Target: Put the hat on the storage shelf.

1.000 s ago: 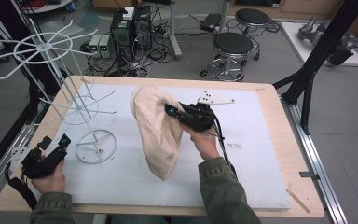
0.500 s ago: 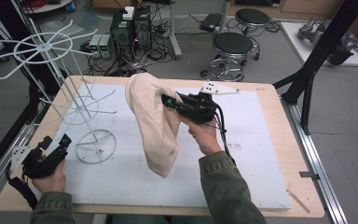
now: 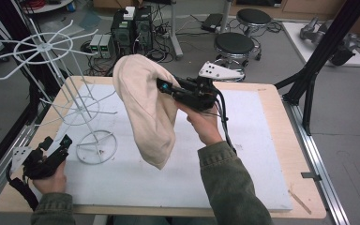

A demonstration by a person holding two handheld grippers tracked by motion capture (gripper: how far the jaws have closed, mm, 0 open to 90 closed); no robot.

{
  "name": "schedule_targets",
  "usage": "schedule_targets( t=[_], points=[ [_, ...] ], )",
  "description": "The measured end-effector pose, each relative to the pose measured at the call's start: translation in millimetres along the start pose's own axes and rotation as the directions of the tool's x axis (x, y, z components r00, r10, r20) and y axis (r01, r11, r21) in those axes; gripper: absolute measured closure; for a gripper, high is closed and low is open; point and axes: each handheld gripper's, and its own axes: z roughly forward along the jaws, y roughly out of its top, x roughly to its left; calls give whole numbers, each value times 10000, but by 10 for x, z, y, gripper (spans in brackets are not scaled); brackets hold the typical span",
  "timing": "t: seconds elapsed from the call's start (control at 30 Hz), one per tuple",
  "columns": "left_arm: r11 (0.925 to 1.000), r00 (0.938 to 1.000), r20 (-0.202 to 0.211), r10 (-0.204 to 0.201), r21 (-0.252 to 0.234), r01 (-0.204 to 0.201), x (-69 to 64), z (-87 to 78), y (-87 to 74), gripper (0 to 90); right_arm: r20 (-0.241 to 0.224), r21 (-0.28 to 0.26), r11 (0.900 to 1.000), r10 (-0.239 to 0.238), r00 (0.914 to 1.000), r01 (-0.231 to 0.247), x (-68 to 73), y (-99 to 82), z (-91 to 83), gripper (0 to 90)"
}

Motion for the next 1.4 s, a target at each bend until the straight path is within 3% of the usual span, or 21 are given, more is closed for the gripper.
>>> schedule_targets(
  t=[0.37,0.7,1.0,1.13,1.4],
  points=[
    [10000,10000,62,18,33,-18,-9,7,-2,285,-320,-1,9976,-687,9971,687,194,352,136,747],
    [10000,9999,145,-36,73,35,-21,-4,-3,285,-347,44,9951,-987,9945,989,285,614,307,746],
    [10000,9997,221,-77,18,77,-12,-8,-2,285,-102,150,9895,-1439,9895,1440,382,947,482,746],
    [10000,9997,228,-60,12,60,-18,-10,1,285,-14,394,9848,-1690,9856,1690,421,1134,641,746],
    [9999,9997,204,-154,11,154,3,-4,-3,285,-287,324,9834,-1778,9836,1787,487,1216,823,745]
  ],
)
